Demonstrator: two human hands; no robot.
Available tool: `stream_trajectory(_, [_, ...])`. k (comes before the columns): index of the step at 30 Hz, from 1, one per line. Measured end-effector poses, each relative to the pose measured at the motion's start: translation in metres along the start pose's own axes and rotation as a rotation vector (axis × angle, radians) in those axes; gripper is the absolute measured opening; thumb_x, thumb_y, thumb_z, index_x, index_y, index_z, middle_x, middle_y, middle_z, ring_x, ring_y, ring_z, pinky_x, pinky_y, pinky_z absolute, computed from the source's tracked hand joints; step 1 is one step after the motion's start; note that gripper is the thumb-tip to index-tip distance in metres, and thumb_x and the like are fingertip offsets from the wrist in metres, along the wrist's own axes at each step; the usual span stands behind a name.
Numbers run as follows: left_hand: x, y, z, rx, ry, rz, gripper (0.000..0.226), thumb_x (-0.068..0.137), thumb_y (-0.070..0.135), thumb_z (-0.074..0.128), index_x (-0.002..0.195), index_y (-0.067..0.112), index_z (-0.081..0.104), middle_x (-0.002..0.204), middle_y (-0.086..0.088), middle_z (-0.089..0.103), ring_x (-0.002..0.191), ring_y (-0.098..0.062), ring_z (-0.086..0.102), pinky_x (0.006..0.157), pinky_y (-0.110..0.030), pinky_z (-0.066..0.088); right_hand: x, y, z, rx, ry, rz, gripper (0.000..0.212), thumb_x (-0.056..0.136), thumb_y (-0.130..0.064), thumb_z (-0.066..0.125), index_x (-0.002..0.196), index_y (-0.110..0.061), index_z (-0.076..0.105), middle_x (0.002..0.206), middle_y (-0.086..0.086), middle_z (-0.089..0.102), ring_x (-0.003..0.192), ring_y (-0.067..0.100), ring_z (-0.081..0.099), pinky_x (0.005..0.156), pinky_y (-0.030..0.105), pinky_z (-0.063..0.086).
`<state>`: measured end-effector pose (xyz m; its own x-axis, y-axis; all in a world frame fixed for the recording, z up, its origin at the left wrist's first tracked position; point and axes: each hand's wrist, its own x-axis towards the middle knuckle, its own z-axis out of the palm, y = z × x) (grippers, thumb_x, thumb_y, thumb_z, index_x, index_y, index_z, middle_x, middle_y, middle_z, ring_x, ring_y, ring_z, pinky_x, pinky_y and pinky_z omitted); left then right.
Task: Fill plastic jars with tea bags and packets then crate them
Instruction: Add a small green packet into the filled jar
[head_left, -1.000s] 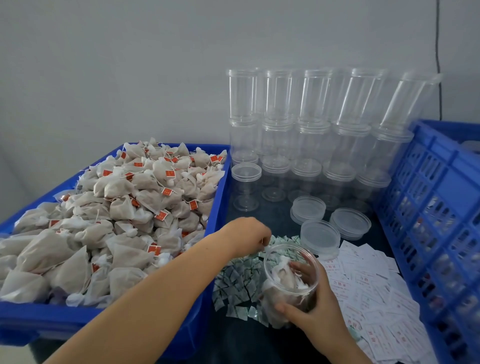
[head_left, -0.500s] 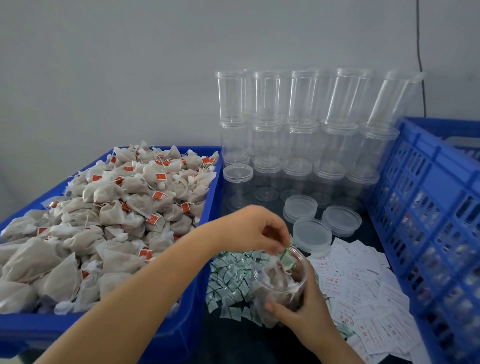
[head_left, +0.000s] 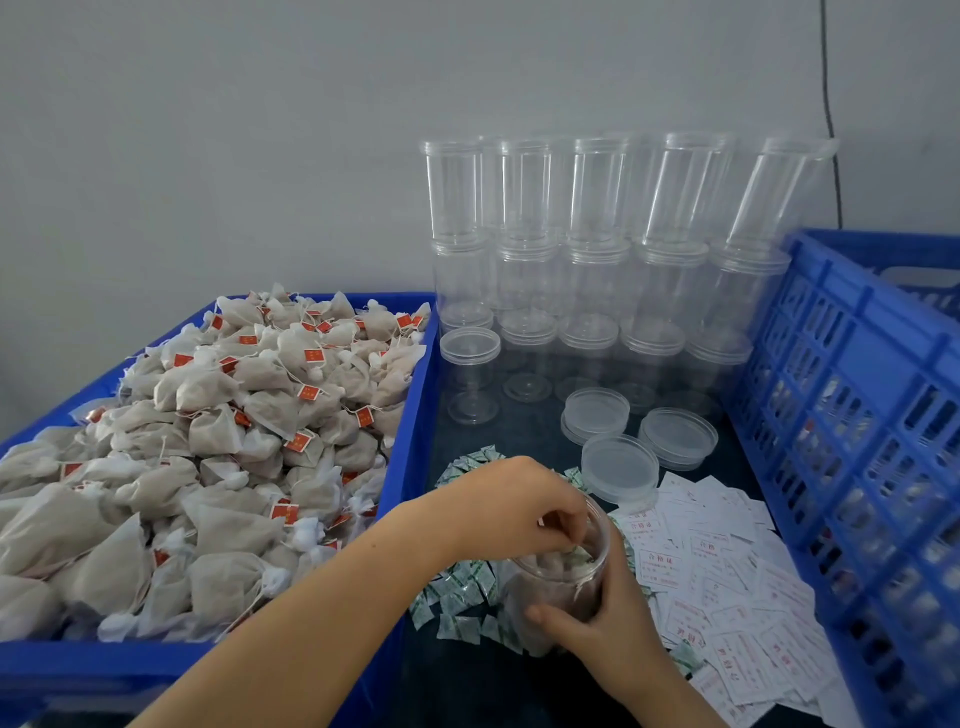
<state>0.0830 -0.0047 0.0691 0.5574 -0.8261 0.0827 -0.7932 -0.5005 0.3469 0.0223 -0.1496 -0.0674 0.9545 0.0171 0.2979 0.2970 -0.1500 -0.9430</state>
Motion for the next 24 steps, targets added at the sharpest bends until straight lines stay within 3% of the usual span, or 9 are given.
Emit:
stream_trajectory(8, [-0.001,0.004,-0.002,-0.060,0.012,0.015,0.016,0.091,0.028,0.062,0.100,0.019,0.071,0.086,0.004,0.070,0.076,-0.004,0.059,0.075,-0.025,0.049,0.001,-0.010,-0.002,-0.024,-0.007,-0.017,0.097,0.057,-0.029,0.088,0.134,-0.062,0.040,0.130,-0.023,0.060,0.120,0.002,0.060,0.090,0.010,0.048])
stream_trajectory(13, [-0.004,0.003,-0.009,-0.374,0.343,0.001,0.007,0.088,0.024,0.066,0.088,0.018,0.069,0.073,0.006,0.067,0.066,-0.010,0.061,0.065,-0.028,0.053,0.000,-0.019,-0.008,-0.005,0.029,-0.017,0.087,0.048,-0.042,0.092,0.123,-0.060,0.049,0.125,-0.019,0.062,0.118,0.004,0.061,0.089,0.025,0.053])
stream_trajectory(15, [-0.001,0.000,-0.011,-0.554,0.500,-0.078,0.008,0.088,0.022,0.065,0.082,0.026,0.066,0.067,0.008,0.064,0.062,-0.011,0.060,0.064,-0.027,0.054,-0.001,-0.024,-0.012,0.007,0.052,-0.014,0.089,0.047,-0.046,0.090,0.125,-0.056,0.049,0.123,-0.024,0.061,0.117,-0.001,0.059,0.086,0.017,0.052])
stream_trajectory(17, [0.007,-0.004,-0.012,-0.626,0.558,-0.202,0.010,0.090,0.022,0.063,0.081,0.027,0.064,0.065,0.009,0.064,0.063,-0.006,0.060,0.065,-0.021,0.053,0.000,-0.031,-0.019,0.002,0.080,-0.025,0.096,0.046,-0.048,0.088,0.133,-0.043,0.046,0.123,-0.025,0.061,0.118,-0.004,0.057,0.086,0.009,0.048])
stream_trajectory(20, [0.025,-0.009,-0.009,-0.437,0.413,-0.348,0.006,0.091,0.027,0.061,0.090,0.022,0.065,0.076,0.010,0.066,0.072,-0.005,0.062,0.075,-0.025,0.054,-0.004,-0.043,-0.034,-0.008,0.107,-0.058,0.097,0.046,-0.047,0.087,0.134,-0.039,0.045,0.121,-0.025,0.063,0.115,-0.006,0.058,0.085,0.007,0.047])
stream_trajectory(24, [0.057,-0.002,0.004,-0.187,0.135,-0.312,0.024,0.091,0.028,0.060,0.110,0.014,0.062,0.103,-0.001,0.066,0.093,-0.016,0.062,0.085,-0.031,0.051,-0.019,-0.050,-0.057,-0.023,0.171,-0.086,0.091,0.043,-0.035,0.092,0.118,-0.068,0.052,0.118,-0.026,0.065,0.111,-0.009,0.059,0.082,0.006,0.049])
